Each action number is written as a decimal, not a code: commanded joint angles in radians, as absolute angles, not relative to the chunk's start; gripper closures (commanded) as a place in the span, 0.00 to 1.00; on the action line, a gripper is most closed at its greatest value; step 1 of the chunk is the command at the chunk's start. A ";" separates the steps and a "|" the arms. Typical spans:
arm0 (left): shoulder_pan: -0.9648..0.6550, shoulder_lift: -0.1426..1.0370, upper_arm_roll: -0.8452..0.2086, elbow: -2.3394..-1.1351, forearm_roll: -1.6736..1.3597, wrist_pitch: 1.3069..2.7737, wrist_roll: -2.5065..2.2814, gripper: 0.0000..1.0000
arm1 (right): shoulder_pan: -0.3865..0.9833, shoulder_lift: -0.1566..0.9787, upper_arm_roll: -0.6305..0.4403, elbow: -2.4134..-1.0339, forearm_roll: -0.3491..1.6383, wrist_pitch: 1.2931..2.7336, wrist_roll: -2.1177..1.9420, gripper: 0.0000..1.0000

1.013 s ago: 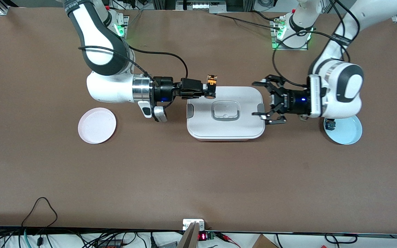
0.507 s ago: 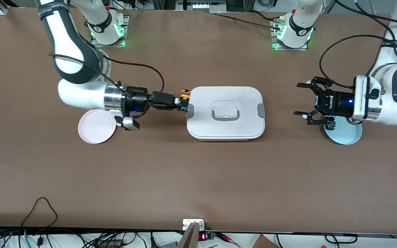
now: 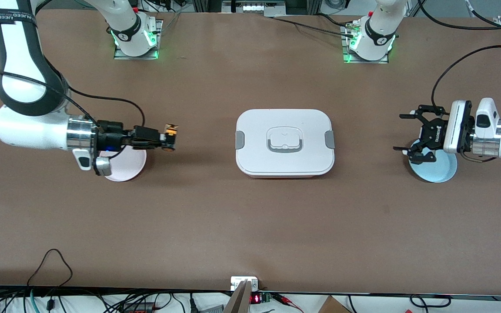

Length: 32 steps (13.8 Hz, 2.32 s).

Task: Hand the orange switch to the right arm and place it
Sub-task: 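Carry the switch to the white plate while the left gripper returns, then lower the switch onto the white plate and open the right gripper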

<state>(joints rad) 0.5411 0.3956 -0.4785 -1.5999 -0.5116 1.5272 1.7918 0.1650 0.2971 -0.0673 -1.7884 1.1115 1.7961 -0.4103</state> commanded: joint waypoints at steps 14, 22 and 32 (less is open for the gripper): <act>0.060 -0.006 0.069 -1.750 -0.269 2.051 1.194 0.00 | 0.089 0.258 -0.046 -2.000 -0.006 2.129 -1.104 1.00; 0.046 -0.005 0.012 -1.629 -0.017 1.762 0.336 0.00 | 0.118 0.267 -0.043 -2.161 -0.075 2.410 -1.222 1.00; 0.052 0.008 -0.120 -1.623 0.023 1.651 0.022 0.00 | 0.158 0.321 -0.048 -2.204 -0.077 2.513 -1.287 1.00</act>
<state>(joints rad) 0.0476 -0.0037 -0.0835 -1.6403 -0.0005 1.6681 0.0628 0.1666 0.3125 -0.0440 -2.1922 -0.0617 2.4745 -1.2441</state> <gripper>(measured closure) 0.000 0.581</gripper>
